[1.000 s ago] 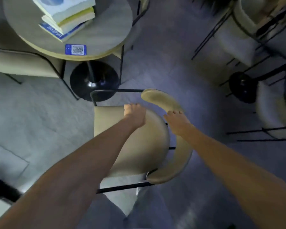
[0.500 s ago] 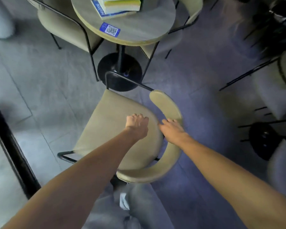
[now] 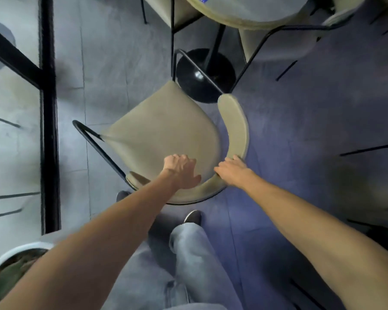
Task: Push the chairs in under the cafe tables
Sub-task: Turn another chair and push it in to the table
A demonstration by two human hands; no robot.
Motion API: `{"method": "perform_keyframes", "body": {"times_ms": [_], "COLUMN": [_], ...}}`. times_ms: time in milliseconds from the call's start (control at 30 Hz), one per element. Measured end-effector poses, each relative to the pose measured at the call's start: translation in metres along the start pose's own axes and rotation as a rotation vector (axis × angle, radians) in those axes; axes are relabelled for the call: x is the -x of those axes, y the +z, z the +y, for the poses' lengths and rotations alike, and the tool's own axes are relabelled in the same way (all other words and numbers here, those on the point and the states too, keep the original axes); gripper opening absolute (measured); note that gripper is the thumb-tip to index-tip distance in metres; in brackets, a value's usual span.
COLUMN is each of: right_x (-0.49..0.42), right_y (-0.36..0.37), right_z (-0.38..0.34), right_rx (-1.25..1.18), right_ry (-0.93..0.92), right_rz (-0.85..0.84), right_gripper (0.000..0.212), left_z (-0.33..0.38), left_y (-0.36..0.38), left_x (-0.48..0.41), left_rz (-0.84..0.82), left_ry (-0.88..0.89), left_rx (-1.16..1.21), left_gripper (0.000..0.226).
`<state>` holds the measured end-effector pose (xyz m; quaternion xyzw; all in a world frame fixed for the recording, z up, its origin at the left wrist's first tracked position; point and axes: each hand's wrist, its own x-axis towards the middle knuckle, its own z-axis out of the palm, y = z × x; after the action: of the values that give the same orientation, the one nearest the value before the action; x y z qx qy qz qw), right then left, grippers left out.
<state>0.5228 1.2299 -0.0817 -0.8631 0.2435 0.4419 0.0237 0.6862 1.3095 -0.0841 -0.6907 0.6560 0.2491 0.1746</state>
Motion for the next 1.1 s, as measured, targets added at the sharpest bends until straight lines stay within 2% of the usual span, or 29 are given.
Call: {"method": "perform_keyframes", "body": {"times_ms": [133, 233, 300, 367, 433, 733, 1100], "right_x": [0.008, 0.011, 0.011, 0.01, 0.012, 0.037, 0.05], "right_y": [0.021, 0.035, 0.042, 0.045, 0.048, 0.073, 0.081], "right_z": [-0.002, -0.006, -0.009, -0.011, -0.013, -0.034, -0.046], "right_rx": [0.066, 0.087, 0.07, 0.047, 0.026, -0.108, -0.324], "right_ry": [-0.022, 0.016, 0.043, 0.063, 0.076, 0.177, 0.309], "right_rz": [0.102, 0.211, 0.259, 0.276, 0.287, 0.244, 0.258], "right_gripper": [0.038, 0.036, 0.035, 0.036, 0.036, 0.035, 0.031], "left_z": [0.026, 0.04, 0.048, 0.052, 0.053, 0.051, 0.035], "left_y": [0.028, 0.046, 0.059, 0.071, 0.078, 0.092, 0.061], "left_x": [0.019, 0.031, 0.039, 0.044, 0.048, 0.055, 0.038], "left_rz": [-0.031, -0.041, -0.035, 0.002, 0.037, 0.043, 0.114], "left_ry": [-0.028, -0.041, -0.044, -0.059, -0.073, 0.003, 0.077], "left_rx": [0.051, 0.074, 0.05, 0.03, 0.045, -0.089, -0.313], "left_gripper": [0.074, 0.073, 0.063, 0.042, 0.033, 0.031, 0.038]}}
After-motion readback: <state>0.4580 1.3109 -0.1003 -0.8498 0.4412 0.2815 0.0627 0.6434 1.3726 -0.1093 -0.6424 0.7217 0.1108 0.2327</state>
